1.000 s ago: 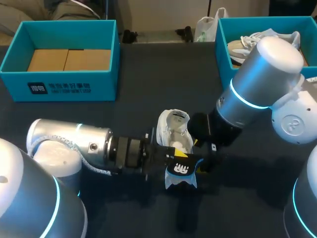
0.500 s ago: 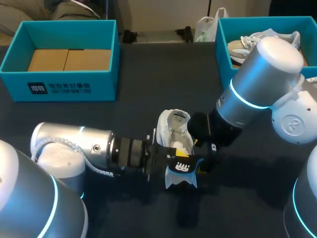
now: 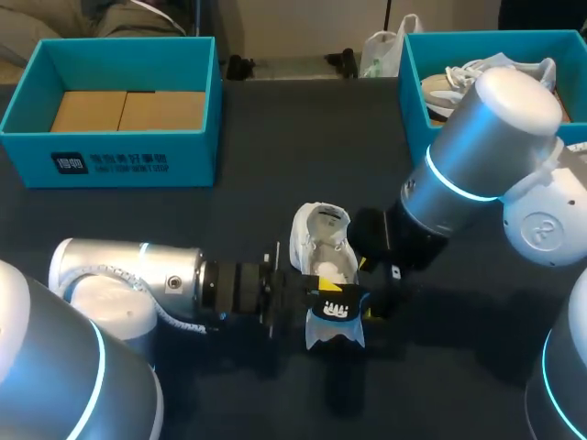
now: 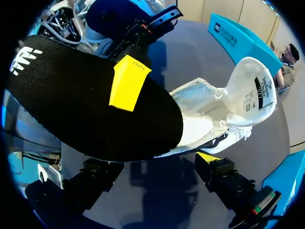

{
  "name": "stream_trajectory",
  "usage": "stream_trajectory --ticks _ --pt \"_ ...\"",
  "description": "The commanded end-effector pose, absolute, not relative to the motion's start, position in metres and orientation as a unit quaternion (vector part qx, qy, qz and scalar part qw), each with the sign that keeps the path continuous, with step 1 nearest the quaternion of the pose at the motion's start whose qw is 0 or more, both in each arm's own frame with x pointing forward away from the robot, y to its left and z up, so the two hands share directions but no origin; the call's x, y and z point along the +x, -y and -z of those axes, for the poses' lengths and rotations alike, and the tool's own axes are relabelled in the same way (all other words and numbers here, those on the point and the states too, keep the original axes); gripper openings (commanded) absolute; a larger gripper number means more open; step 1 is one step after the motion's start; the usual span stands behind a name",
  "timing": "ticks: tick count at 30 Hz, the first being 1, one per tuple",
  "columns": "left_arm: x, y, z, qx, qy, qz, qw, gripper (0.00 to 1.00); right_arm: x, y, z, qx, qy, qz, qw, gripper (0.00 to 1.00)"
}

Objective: Take the shoe out of the shoebox, open the shoe tongue, remove and reinsert the insole, then place the shoe into the shoebox

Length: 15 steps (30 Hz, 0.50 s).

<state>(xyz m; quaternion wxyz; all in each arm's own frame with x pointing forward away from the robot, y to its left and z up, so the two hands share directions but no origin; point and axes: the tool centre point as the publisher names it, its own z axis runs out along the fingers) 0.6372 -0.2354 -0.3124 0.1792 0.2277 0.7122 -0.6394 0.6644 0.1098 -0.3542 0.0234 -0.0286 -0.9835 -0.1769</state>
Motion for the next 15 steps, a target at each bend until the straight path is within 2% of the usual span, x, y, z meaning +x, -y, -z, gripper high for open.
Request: stream_trajectory --ticks 1,15 --pt "0.639 0.238 0.318 0.223 -0.715 0.636 0.185 0.00 0.664 -0.111 0.355 -0.029 0.984 0.176 0.022 1.00" --pt "0.662 0.244 0.344 0.207 -0.744 0.603 0.200 0.00 0.664 -0.111 0.355 -0.029 0.984 0.176 0.022 1.00"
